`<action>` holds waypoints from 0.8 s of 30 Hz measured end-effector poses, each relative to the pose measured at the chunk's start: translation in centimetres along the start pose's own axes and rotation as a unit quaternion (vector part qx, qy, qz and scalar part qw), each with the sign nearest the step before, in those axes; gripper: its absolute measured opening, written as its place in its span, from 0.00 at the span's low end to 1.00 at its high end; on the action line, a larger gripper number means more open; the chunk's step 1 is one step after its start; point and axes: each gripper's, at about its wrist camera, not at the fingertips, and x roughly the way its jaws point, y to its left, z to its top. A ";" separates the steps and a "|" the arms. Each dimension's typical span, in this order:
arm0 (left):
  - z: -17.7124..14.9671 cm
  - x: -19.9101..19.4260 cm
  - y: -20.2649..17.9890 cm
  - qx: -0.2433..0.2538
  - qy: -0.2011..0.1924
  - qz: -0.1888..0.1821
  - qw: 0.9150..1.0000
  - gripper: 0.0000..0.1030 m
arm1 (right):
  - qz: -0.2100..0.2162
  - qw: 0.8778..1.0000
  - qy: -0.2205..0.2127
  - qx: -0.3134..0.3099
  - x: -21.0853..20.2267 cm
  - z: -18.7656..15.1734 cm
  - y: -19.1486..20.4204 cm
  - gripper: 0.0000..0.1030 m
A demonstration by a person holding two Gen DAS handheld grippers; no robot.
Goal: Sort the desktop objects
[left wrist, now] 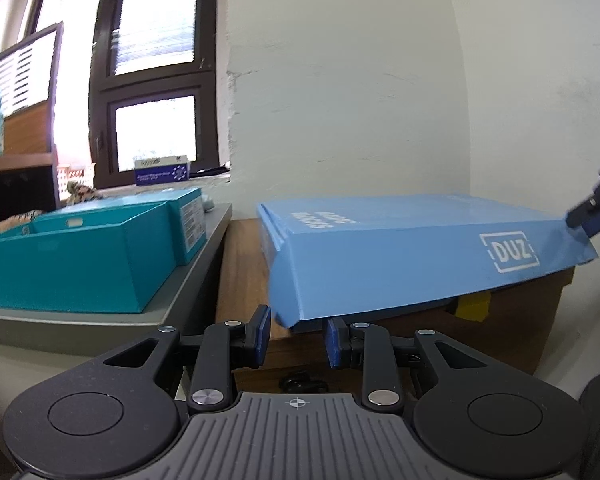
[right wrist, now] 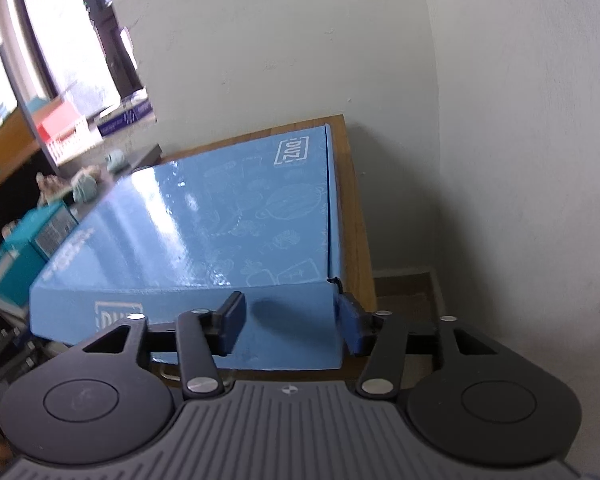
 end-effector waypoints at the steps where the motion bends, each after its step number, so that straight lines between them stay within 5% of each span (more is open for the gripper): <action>1: 0.0 0.0 -0.2 0.001 0.000 -0.002 1.000 0.30 | 0.007 1.000 -0.004 0.013 0.0 -0.1 -0.2 0.68; 10: 0.1 0.0 -0.2 -0.004 0.002 -0.004 1.000 0.30 | 0.022 0.996 -0.020 0.084 0.2 0.0 -1.1 0.71; 24: 0.5 0.0 0.1 -0.018 0.010 -0.007 1.000 0.30 | -0.028 0.998 -0.007 0.059 2.0 0.2 0.6 0.69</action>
